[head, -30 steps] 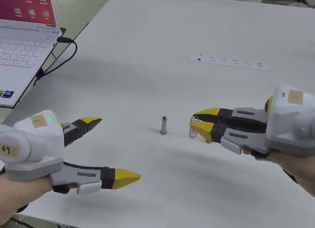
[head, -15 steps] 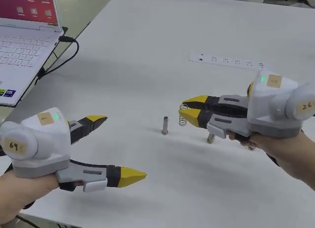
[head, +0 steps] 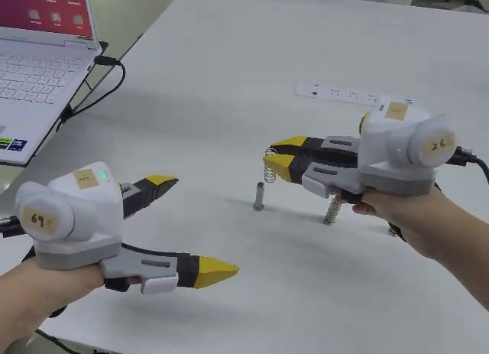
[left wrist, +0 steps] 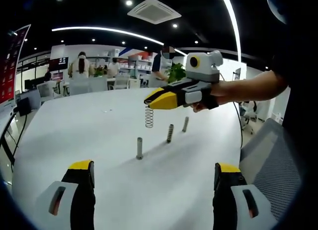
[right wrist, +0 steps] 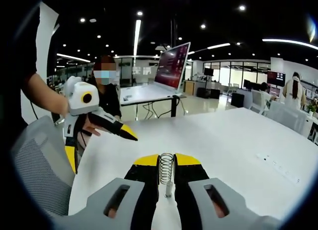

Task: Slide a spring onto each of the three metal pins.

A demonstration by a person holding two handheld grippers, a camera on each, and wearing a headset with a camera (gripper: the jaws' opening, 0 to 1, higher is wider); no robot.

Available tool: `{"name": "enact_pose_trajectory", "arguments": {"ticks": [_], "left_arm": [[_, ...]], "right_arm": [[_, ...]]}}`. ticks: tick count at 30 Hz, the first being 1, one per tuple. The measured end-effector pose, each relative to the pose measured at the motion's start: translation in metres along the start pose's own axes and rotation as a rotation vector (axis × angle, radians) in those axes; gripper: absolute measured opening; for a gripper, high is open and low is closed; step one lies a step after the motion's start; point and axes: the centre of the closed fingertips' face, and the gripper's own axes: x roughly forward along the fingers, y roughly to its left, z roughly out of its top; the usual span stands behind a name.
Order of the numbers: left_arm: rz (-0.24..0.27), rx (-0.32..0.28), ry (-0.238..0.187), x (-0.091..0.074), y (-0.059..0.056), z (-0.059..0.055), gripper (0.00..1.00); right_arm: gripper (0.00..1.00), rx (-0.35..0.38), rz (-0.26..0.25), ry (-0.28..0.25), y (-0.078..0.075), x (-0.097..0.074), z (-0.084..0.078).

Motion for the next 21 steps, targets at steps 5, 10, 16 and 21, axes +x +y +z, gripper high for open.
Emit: {"name": "enact_pose_trajectory", "arguments": {"ticks": [5,10,16,21], "left_arm": [[0.004,-0.011,-0.012,0.000,0.002,0.002,0.98],[0.003,-0.010,-0.008,0.000,0.002,0.002,0.98],[0.007,-0.012,-0.004,-0.003,0.004,0.000,0.98],[0.007,-0.012,0.000,-0.003,0.003,-0.001,0.98]], "right_arm": [[0.08,0.016,-0.008,0.011,-0.004,0.006,-0.005],[0.08,0.077,-0.028,0.003,-0.011,0.010,-0.008],[0.08,0.091,-0.034,0.012,-0.012,0.013,-0.012],[0.08,0.127,-0.032,0.010,-0.012,0.015,-0.015]]}}
